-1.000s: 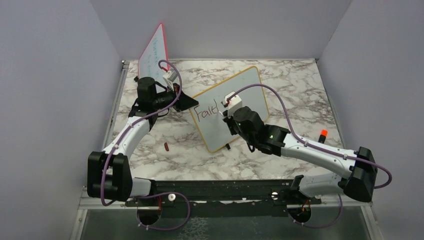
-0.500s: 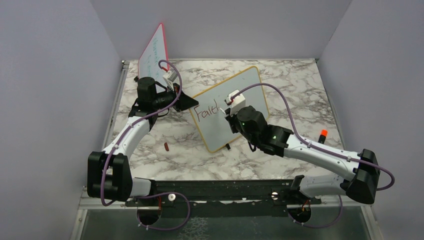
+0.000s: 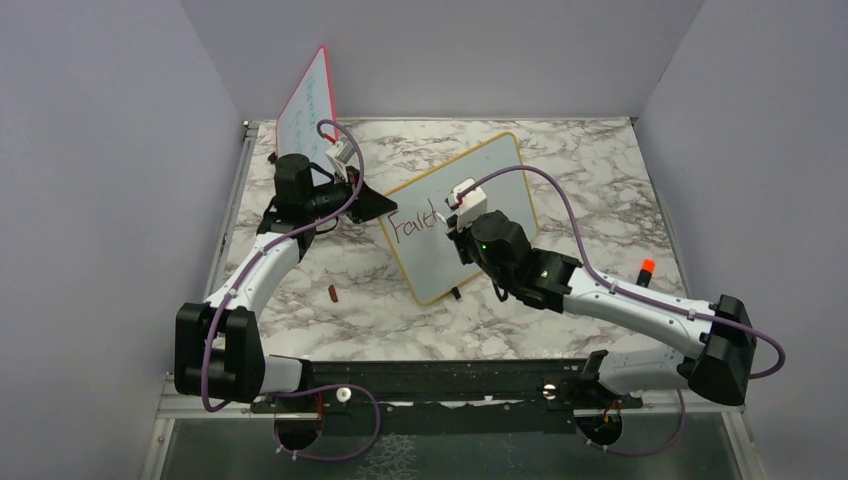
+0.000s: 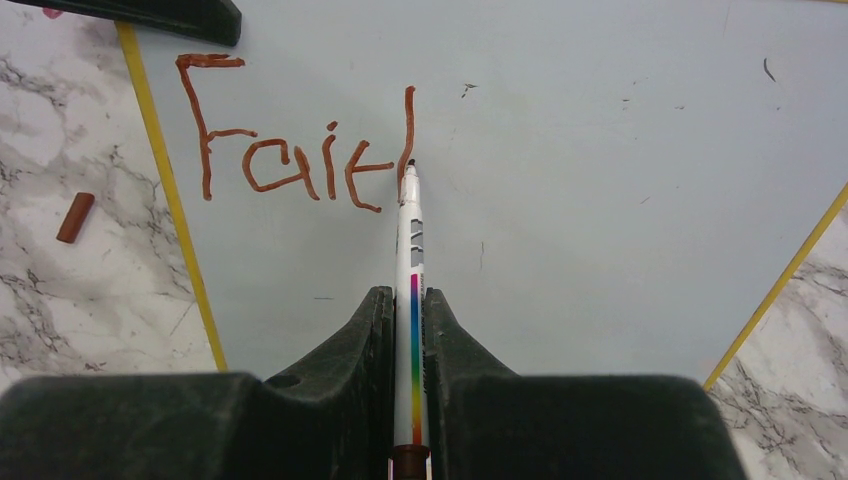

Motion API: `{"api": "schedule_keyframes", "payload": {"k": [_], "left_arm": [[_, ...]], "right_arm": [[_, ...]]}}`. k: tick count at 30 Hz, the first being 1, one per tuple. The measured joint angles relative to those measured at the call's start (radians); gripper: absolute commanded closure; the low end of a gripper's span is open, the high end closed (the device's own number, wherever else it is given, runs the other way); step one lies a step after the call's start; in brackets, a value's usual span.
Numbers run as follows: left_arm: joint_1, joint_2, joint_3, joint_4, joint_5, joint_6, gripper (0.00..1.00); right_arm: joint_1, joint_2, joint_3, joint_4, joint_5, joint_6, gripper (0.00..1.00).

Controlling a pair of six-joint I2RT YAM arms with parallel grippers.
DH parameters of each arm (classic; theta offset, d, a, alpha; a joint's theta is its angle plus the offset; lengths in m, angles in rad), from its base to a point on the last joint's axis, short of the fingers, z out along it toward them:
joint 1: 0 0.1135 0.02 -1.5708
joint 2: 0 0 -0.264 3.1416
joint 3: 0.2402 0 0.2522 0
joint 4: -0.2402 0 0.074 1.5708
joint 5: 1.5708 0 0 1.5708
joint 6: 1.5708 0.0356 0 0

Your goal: Write a sentence on the whiteboard

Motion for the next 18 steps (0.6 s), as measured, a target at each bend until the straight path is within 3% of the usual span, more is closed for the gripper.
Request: {"api": "schedule_keyframes", "payload": {"k": [18], "left_arm": [[0.0, 0.002, 0.002, -0.003, 0.0, 0.0, 1.0]], "right_arm": [[0.0, 0.019, 0.0, 0.038, 0.019, -0.018, 0.99]]}}
